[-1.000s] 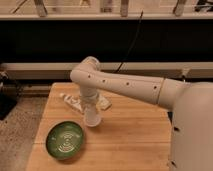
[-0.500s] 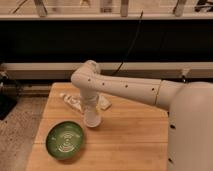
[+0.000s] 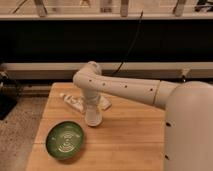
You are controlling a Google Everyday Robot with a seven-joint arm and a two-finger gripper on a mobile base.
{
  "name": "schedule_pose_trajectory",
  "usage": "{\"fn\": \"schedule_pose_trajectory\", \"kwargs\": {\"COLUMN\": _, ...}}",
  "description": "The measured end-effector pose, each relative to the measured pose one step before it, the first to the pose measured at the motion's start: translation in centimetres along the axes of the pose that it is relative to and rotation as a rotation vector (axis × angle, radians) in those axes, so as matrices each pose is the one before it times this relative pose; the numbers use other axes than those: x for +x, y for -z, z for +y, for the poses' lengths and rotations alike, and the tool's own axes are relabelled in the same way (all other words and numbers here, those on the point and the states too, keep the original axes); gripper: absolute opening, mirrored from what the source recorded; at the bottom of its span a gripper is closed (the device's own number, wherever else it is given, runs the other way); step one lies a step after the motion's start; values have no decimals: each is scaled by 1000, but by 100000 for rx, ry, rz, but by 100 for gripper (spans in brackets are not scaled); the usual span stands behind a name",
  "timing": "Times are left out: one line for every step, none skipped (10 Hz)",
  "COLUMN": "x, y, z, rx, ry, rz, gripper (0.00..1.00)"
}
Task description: Place the ceramic cup over the eraser
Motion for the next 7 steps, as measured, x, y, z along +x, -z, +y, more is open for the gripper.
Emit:
{"fn": "schedule_pose_trajectory", "kwargs": {"x": 197, "y": -260, "z": 67, "rx": -523, "ry": 85, "rz": 556, "gripper": 80}}
{"fn": "schedule_pose_trajectory", "kwargs": {"x": 98, "y": -188, "z": 64, "rx": -398, "ry": -23, "rz": 316, "gripper": 80}}
{"fn": "schedule_pose_trajectory", "kwargs": {"x": 125, "y": -101, "z": 99, "rx": -209, "ry": -144, "rz": 254, "gripper": 80}}
{"fn": "schedule_pose_trajectory", "kwargs": {"x": 224, "y": -118, "z": 226, "rx": -280, "ry": -180, "rz": 530, "gripper": 80}}
{"fn": "schedule_pose_trajectory", "kwargs": {"x": 211, "y": 37, "z": 127, "rx": 321, "ry": -331, "rz": 458, "gripper": 80}}
{"fn": "schedule_pose_trajectory", "kwargs": {"x": 371, "y": 367, "z": 306, "rx": 511, "ry": -522, "rz": 638, "gripper": 80}}
{"fn": "schedule_pose_trajectory", "kwargs": {"x": 181, "y": 663, "z": 275, "rx": 778, "ry": -321, "rz": -145, "gripper": 80}}
